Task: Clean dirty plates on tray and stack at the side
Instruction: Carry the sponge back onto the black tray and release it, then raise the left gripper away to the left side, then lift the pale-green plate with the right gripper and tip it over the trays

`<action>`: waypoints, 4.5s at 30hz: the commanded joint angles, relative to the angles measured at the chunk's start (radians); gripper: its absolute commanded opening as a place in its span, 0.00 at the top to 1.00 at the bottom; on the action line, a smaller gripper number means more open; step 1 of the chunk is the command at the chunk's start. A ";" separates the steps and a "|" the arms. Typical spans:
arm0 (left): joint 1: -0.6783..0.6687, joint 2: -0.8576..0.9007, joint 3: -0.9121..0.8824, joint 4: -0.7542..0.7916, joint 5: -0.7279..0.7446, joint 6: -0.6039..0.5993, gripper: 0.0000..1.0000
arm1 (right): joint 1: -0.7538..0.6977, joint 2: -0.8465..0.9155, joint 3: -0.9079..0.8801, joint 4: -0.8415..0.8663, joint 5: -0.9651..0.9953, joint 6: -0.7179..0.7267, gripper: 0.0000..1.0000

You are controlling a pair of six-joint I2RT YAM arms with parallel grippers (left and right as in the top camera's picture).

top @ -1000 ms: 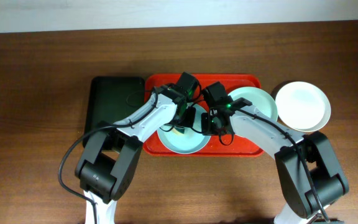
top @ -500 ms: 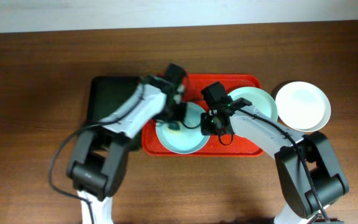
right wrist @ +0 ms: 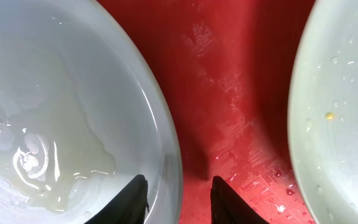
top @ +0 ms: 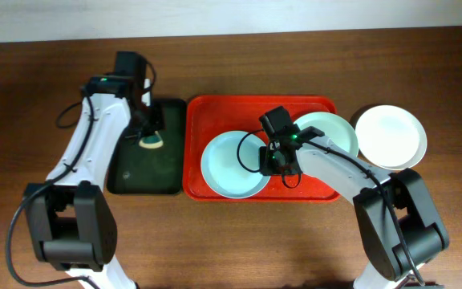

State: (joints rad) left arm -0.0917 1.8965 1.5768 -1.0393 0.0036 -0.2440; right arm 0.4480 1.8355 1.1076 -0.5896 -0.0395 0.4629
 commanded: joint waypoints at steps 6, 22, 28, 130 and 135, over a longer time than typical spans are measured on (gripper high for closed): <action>0.031 0.005 -0.261 0.193 -0.023 0.063 1.00 | 0.009 0.013 -0.010 0.002 0.000 -0.003 0.65; 0.036 -0.011 -0.052 -0.006 -0.045 0.063 0.46 | 0.009 0.013 -0.010 0.002 0.000 -0.003 0.65; 0.060 -0.082 0.137 -0.035 -0.047 0.051 0.00 | 0.009 0.013 -0.010 0.000 0.000 -0.004 0.64; 0.140 -0.113 0.165 -0.032 -0.053 0.051 0.01 | -0.070 -0.045 0.213 0.103 0.052 0.051 0.96; 0.140 -0.113 0.165 -0.032 -0.053 0.051 0.01 | -0.081 -0.045 0.251 0.105 -0.146 0.187 0.96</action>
State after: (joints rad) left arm 0.0509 1.7897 1.7309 -1.0706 -0.0422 -0.1867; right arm 0.3748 1.8248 1.3071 -0.4931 -0.0486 0.5488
